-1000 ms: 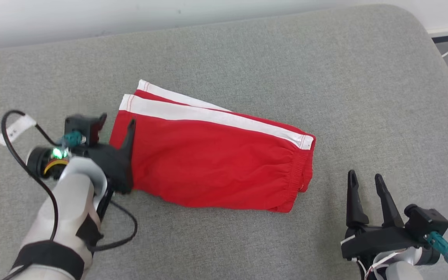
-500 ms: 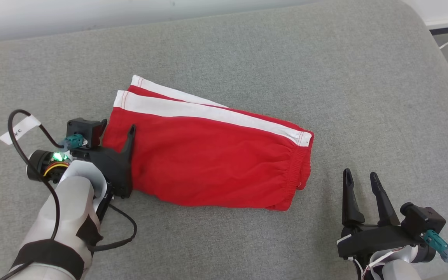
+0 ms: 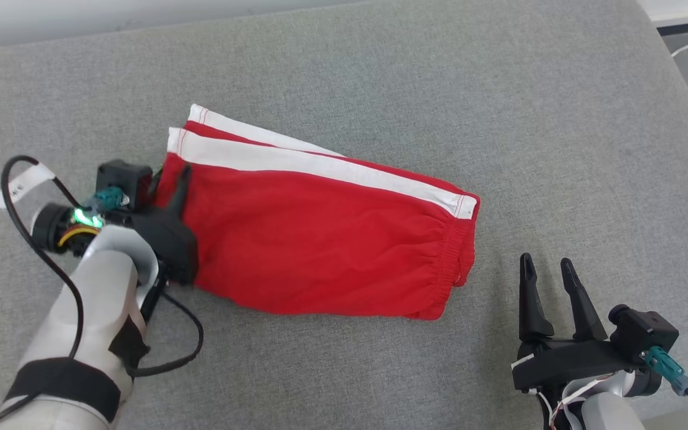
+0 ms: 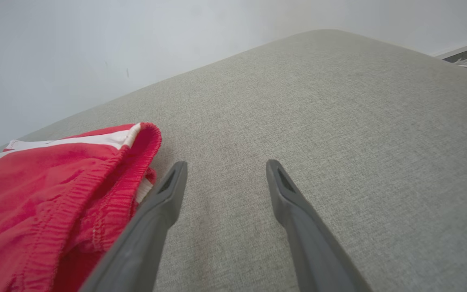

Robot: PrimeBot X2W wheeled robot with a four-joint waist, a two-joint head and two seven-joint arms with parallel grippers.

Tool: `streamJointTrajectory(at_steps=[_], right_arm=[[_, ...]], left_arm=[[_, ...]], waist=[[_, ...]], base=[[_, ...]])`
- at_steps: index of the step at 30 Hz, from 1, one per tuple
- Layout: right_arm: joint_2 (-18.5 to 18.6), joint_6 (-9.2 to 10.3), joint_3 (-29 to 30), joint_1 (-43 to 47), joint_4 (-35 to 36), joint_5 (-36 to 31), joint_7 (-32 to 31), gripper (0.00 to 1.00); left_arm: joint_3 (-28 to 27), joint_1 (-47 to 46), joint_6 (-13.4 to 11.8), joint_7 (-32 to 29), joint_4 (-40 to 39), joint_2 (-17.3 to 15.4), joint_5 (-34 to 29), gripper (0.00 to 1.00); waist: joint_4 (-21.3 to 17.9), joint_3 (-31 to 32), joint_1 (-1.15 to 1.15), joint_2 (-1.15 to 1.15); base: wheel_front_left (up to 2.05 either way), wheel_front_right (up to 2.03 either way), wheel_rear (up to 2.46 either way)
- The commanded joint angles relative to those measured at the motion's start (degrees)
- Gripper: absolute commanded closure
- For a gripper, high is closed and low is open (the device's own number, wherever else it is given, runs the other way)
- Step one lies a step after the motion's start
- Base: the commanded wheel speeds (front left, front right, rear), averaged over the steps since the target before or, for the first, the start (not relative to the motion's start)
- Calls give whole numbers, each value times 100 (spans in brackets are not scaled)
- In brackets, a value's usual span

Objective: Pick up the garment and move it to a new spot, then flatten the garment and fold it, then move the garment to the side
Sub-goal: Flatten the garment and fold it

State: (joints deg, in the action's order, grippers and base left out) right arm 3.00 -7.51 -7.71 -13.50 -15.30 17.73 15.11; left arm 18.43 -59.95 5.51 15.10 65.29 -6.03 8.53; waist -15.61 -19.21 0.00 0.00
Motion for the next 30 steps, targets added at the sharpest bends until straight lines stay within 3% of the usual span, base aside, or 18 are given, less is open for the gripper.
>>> streamJointTrajectory(at_steps=[1, 2, 3, 13, 17, 18, 19, 20, 21, 30], right_arm=[[-12, 4, -17, -60, 11, 60, 5, 0], [-11, 4, -16, -80, 9, 67, 5, 0], [-12, 4, -16, -93, 8, 76, 5, 0], [-12, 4, -98, -146, -30, 179, 5, 0], [-12, 4, -135, -180, -62, 209, 5, 0], [-10, 4, -139, -183, -69, 228, 5, 0], [-11, 4, -139, -187, -75, 244, 5, 0], [-12, 4, -137, -188, -78, 244, 5, 0], [-11, 4, -136, -187, -80, 244, 5, 0], [-12, 4, -87, -196, -93, 269, 5, 0]], left_arm=[[28, -43, -9, 7, -144, -66, -35, 80], [38, -28, -23, 7, -224, -71, -51, 96], [40, -14, -32, 7, -310, -76, -52, 100], [147, -130, -216, 7, -893, -199, -243, 100], [171, -135, -238, 7, -655, -221, -262, 100], [168, -132, -238, 7, -546, -222, -239, 82], [158, -150, -243, 7, -491, -216, -220, 50], [166, -154, -246, 7, -424, -214, -213, 6], [161, -149, -231, 6, -318, -204, -179, 0], [210, -333, -169, 7, 157, -172, -104, 0]], waist=[[-22, -40, 0, 0], [-28, -52, 0, 0], [-34, -64, 0, 0], [-155, -167, 0, 0], [-226, -173, 0, 0], [-242, -173, 0, 0], [-254, -175, 0, 0], [-264, -175, 0, 0], [-272, -178, 0, 0], [-257, -221, 0, 0]], base=[[0, 0, 0], [0, 0, 0], [0, 0, 0], [0, 0, 0], [0, 0, 0], [0, 0, 0], [0, 0, 0], [0, 0, 0], [0, 0, 0], [0, 0, 0]])
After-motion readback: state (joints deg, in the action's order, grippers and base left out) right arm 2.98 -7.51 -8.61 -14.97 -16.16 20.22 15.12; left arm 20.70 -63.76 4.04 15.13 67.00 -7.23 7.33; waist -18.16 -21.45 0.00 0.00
